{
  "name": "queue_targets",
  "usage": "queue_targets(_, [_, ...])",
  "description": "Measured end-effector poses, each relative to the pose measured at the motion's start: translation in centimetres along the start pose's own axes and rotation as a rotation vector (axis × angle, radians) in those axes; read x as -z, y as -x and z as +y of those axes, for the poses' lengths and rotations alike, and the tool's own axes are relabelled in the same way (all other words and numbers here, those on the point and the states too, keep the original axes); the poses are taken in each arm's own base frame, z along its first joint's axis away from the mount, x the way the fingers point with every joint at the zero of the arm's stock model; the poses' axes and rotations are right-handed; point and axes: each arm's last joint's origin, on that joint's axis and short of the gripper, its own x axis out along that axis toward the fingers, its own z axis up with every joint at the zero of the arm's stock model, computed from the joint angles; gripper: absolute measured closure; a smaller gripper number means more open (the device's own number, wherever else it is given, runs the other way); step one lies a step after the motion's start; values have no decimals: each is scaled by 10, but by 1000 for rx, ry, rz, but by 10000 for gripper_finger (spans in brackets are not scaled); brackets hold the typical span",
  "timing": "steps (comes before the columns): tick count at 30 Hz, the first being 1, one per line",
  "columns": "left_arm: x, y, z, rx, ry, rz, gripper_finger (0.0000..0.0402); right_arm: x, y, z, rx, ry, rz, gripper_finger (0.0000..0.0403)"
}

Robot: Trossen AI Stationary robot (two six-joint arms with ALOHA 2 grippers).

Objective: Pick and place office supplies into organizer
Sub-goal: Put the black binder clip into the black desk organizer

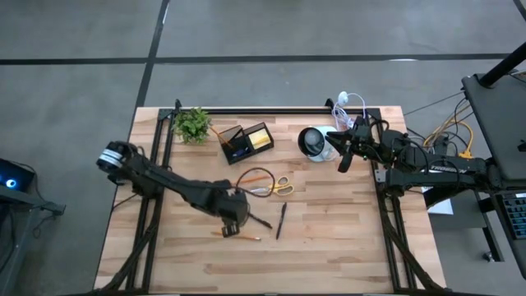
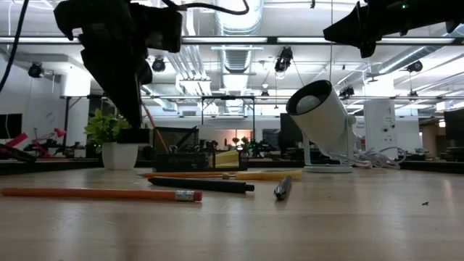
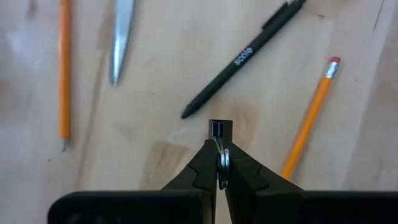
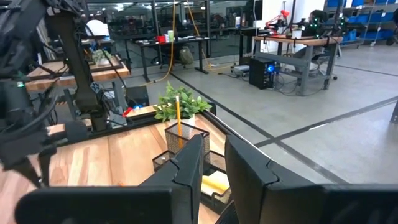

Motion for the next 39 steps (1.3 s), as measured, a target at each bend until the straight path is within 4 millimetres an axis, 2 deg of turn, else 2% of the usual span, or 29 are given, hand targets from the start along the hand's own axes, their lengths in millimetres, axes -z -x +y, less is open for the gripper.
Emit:
queue_targets(6, [3,19,31,-28,72,-66,401,0,0,0,0,-5,1,344])
queue_targets(17, [-7,48,94,-113,137,-197,402,0,0,0,0,-1,1,344])
queue_targets(25, [-15,54,129,-174,145,-222,402,0,0,0,3,-12,2,344])
queue_targets(39, [-30,53,176,-170,250,-300,402,0,0,-2,82,-40,-7,344])
